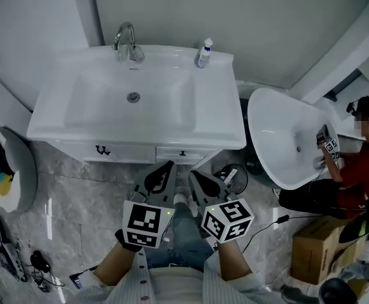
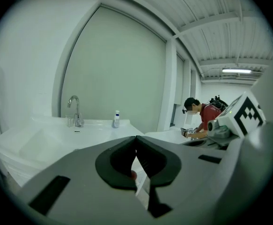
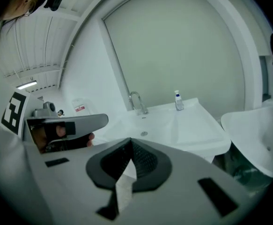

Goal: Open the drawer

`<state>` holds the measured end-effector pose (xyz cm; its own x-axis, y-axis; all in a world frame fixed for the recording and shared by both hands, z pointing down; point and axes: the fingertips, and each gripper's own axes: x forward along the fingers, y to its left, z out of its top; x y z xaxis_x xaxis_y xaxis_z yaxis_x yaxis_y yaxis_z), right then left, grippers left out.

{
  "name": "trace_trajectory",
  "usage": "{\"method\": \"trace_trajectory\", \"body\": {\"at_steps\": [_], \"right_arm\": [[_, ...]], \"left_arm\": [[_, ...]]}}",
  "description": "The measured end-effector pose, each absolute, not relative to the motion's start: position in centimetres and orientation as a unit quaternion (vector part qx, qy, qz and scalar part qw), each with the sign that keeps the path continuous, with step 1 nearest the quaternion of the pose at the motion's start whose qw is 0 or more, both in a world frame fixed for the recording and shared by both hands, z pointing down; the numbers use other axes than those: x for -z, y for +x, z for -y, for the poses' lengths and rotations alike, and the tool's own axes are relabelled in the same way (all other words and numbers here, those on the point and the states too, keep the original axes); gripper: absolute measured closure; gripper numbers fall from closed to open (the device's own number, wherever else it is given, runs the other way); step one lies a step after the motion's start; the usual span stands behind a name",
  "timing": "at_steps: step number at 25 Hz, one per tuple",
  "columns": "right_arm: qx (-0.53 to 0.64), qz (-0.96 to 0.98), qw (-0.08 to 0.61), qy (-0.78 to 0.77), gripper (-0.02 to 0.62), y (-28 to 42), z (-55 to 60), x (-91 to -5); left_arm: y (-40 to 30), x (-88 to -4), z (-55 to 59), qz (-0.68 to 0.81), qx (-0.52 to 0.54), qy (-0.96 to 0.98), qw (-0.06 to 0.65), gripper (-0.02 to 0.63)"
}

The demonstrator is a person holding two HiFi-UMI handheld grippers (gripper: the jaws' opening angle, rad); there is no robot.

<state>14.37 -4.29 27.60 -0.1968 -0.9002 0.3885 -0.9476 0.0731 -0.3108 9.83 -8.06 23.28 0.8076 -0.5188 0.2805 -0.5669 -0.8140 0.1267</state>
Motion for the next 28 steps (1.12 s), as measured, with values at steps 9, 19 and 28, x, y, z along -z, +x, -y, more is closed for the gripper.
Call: {"method": "trace_trajectory", "body": {"at_steps": [9, 19, 28], "right_arm": [[-0.263, 0.762, 0.071, 0.587, 0.586, 19.9, 9.1, -28.3], [-0.277, 0.792, 0.1, 0.535, 0.586, 21.3, 11.3, -30.7], [-0.299, 0.788, 0.108, 0.527, 0.586, 19.7, 11.7, -32.9]], "left_arm": [[14.2, -23.9, 13.0, 0.352, -0.116, 0.921, 0.118, 0.589], [15.0, -26.4, 14.9, 0.407, -0.122, 0.895, 0.136, 0.589], [13.3, -28.2, 14.5, 0.41, -0.136, 0.89, 0.146, 0.589]]}}
